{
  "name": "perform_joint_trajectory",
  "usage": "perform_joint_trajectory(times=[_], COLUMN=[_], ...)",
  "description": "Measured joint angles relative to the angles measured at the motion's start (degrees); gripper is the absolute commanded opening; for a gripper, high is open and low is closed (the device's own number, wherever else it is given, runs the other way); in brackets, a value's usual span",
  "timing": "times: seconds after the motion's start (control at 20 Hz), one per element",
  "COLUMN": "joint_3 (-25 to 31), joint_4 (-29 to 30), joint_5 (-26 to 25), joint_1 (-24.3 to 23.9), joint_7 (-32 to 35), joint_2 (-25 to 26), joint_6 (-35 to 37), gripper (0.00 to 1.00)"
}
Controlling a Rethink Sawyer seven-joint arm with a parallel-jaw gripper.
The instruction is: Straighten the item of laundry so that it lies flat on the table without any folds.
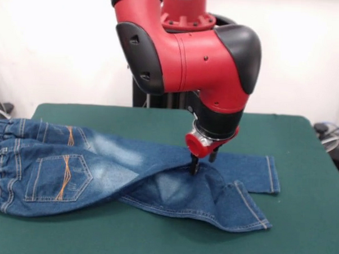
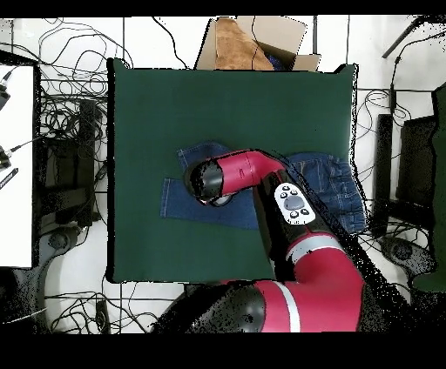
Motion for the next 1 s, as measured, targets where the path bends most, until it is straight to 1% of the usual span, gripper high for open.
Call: perform_joint_trajectory(times=[0.15, 0.2, 1.0], joint_3=[0.00, -0.01, 0.00], joint_4=[0.00, -0.02, -1.08], joint_5=[0.00, 0.00, 0.00], joint_1=[0.08, 0.11, 0.62], joint_7=[0.00, 0.00, 0.00], joint_2=[0.00, 0.00, 0.00], joint_6=[0.00, -0.01, 0.06], gripper=[1.00, 0.00, 0.00])
